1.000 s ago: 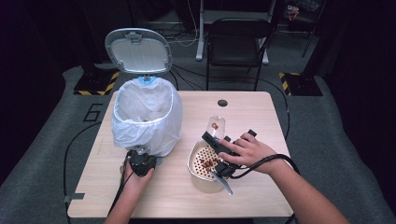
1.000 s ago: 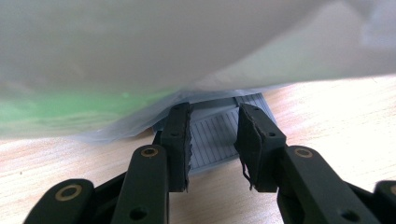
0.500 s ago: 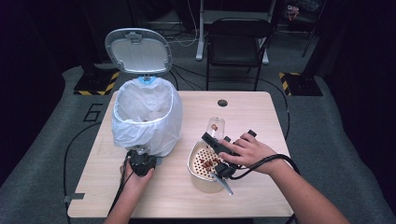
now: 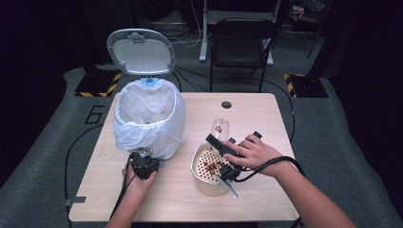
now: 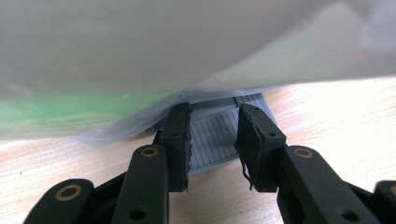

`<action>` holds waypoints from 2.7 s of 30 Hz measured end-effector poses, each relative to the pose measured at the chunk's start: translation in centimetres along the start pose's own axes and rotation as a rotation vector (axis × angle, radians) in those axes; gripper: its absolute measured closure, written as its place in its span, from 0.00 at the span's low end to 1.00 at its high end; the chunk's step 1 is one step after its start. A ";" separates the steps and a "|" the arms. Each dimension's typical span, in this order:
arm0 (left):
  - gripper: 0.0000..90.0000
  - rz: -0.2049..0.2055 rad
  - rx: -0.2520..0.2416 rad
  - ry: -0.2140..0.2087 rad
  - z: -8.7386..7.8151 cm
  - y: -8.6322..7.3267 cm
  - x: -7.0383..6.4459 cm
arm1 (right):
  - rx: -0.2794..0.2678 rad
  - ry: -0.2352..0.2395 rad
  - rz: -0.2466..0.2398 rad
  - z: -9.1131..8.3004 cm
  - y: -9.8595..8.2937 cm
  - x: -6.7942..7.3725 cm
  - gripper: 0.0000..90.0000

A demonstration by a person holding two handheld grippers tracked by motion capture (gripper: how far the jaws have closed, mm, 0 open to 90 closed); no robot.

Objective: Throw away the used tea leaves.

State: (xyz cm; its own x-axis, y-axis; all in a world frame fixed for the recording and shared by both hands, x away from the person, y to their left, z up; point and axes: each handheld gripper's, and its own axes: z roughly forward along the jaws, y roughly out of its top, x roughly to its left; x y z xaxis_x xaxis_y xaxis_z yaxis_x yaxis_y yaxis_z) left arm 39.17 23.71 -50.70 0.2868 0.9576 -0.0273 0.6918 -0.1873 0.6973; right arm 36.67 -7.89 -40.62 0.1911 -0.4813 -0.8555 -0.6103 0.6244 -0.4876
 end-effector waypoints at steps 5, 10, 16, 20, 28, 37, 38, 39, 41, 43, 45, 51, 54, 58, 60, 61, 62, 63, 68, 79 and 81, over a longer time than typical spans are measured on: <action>0.72 -0.010 -0.008 0.000 0.0 0.0 -0.1 | -0.022 0.056 0.108 0.1 -0.4 -0.6 0.38; 0.72 -0.007 -0.002 0.000 0.0 0.0 0.0 | -0.061 0.140 0.297 0.2 -1.2 -1.4 0.38; 0.72 0.005 0.003 -0.001 0.0 0.0 0.0 | -0.103 0.214 0.436 0.7 -2.0 -1.9 0.38; 0.72 0.002 0.004 -0.003 0.0 0.0 0.0 | -0.130 0.243 0.563 0.9 -3.0 -2.9 0.38; 0.72 -0.004 0.009 -0.001 0.0 0.1 0.0 | -0.174 0.335 0.855 1.2 -5.1 -4.5 0.38; 0.72 -0.012 0.005 -0.003 0.0 0.1 0.0 | -0.230 0.396 1.093 2.2 -7.9 -4.8 0.37; 0.72 -0.012 0.006 -0.003 0.0 0.1 0.0 | -0.238 0.399 1.124 2.3 -8.2 -4.8 0.37; 0.72 -0.013 0.005 -0.003 0.0 0.1 0.0 | -0.242 0.410 1.164 2.4 -8.5 -4.8 0.37; 0.72 -0.011 0.007 -0.003 0.0 0.1 0.0 | -0.250 0.419 1.214 2.7 -9.2 -4.9 0.37; 0.72 -0.013 0.005 -0.003 0.0 0.1 0.0 | -0.255 0.444 1.282 2.9 -9.9 -4.8 0.37; 0.72 -0.014 0.004 -0.002 0.0 0.1 -0.1 | -0.252 0.460 1.342 3.2 -10.5 -4.8 0.37; 0.72 -0.013 -0.002 -0.004 0.1 0.1 -0.1 | -0.266 0.524 1.503 3.9 -12.0 -4.2 0.37; 0.72 -0.007 0.008 -0.002 0.0 0.1 0.0 | -0.264 0.554 1.586 4.4 -12.5 -3.7 0.37; 0.72 -0.012 0.004 -0.002 0.0 0.0 0.0 | -0.259 0.595 1.680 4.9 -13.0 -3.0 0.37; 0.72 -0.012 0.004 -0.001 0.0 0.0 0.0 | -0.232 0.615 1.709 5.1 -13.2 -2.7 0.36; 0.72 -0.010 0.006 -0.002 0.0 0.1 0.0 | -0.225 0.623 1.723 5.2 -13.4 -2.5 0.36; 0.72 -0.015 0.002 -0.001 0.0 0.0 -0.1 | -0.221 0.631 1.745 5.3 -13.5 -2.4 0.36; 0.72 -0.006 0.008 -0.002 0.0 0.1 0.0 | -0.214 0.639 1.758 5.4 -13.7 -2.3 0.36; 0.72 -0.005 0.009 -0.002 0.0 0.1 0.0 | -0.214 0.613 1.798 5.4 -14.0 -2.1 0.37; 0.72 -0.005 0.008 -0.002 0.0 0.0 0.0 | -0.242 0.597 1.850 5.3 -14.3 -3.4 0.37; 0.72 -0.012 0.006 -0.006 0.0 0.0 0.0 | -0.230 0.597 1.846 5.3 -14.3 -3.8 0.37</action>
State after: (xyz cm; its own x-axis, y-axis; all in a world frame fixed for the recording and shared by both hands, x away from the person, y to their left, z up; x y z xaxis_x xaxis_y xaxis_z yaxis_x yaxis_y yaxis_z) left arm 39.18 23.66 -50.67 0.2827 0.9584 -0.0397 0.6993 -0.1777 0.6924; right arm 48.72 -11.74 -31.29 -0.9078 0.4187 -0.0238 0.1936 0.4688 0.8618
